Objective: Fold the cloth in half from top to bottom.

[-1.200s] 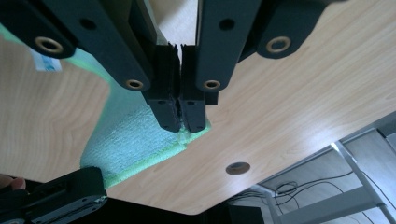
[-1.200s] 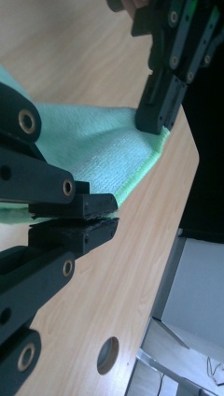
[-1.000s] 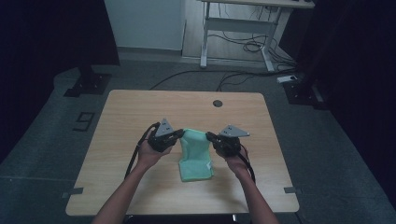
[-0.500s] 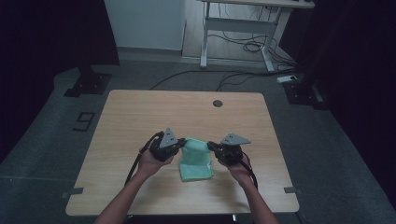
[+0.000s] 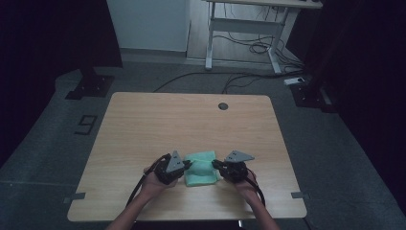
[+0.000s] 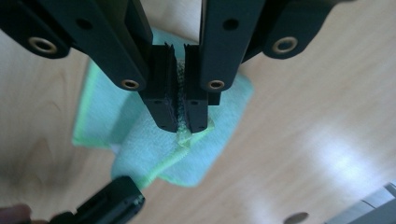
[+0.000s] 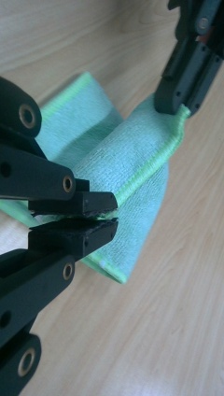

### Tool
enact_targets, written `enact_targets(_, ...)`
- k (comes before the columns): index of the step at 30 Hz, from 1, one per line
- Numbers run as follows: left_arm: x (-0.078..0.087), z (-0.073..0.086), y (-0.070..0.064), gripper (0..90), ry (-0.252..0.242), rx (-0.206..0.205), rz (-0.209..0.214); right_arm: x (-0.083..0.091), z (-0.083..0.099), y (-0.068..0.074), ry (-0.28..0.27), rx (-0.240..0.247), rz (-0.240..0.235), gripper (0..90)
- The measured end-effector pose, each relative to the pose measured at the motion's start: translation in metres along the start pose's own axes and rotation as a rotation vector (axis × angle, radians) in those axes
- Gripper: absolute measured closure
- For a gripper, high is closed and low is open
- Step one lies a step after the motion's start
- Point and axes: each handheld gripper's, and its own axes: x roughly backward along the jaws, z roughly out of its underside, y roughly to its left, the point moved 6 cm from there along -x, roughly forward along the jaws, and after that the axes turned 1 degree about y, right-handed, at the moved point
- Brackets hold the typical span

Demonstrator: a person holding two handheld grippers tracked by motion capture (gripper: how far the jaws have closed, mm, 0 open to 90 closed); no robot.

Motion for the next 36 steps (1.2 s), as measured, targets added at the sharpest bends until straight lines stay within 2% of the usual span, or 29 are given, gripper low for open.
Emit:
enact_targets(4,-0.004,0.011,-0.012,83.3,0.013,-0.004,0.004,0.001,0.013,0.005,0.016,-0.001,-0.007,82.6)
enact_targets(6,-0.007,0.017,-0.018,83.0,0.034,-0.027,-0.011,0.001,0.018,0.008,0.018,0.003,-0.014,81.1)
enact_targets(10,-0.011,0.025,-0.022,79.3,0.052,-0.017,-0.005,0.001,0.027,0.014,0.039,0.021,-0.036,75.7)
enact_targets(13,-0.012,0.027,-0.024,69.1,0.055,-0.002,0.021,0.001,0.031,0.016,0.058,0.027,-0.033,67.3)
enact_targets(15,-0.01,0.027,-0.025,56.8,0.058,0.015,0.045,0.003,0.031,0.018,0.06,0.032,-0.032,61.0)
enact_targets(17,-0.004,0.025,-0.026,49.5,0.024,0.022,0.044,0.008,0.028,0.02,0.045,0.039,-0.021,55.9)
enact_targets(21,0.008,0.015,-0.02,46.2,-0.035,0.04,0.031,0.02,0.016,0.018,-0.015,0.017,-0.008,53.9)
enact_targets(24,0.01,0.007,-0.011,46.7,-0.056,0.077,0.022,0.02,0.005,0.012,-0.035,0.004,0.005,54.9)
enact_targets(30,0.009,-0.004,0.004,47.8,-0.1,0.161,0.054,-0.001,-0.006,0.006,0.013,-0.005,-0.002,55.2)
enact_targets(33,0.012,-0.007,0.009,48.0,-0.111,0.175,0.053,-0.011,-0.001,0.008,0.059,0.005,-0.014,55.2)
enact_targets(36,0.01,-0.008,0.012,48.3,-0.094,0.184,0.044,-0.014,0.005,0.012,0.077,0.017,-0.027,55.1)
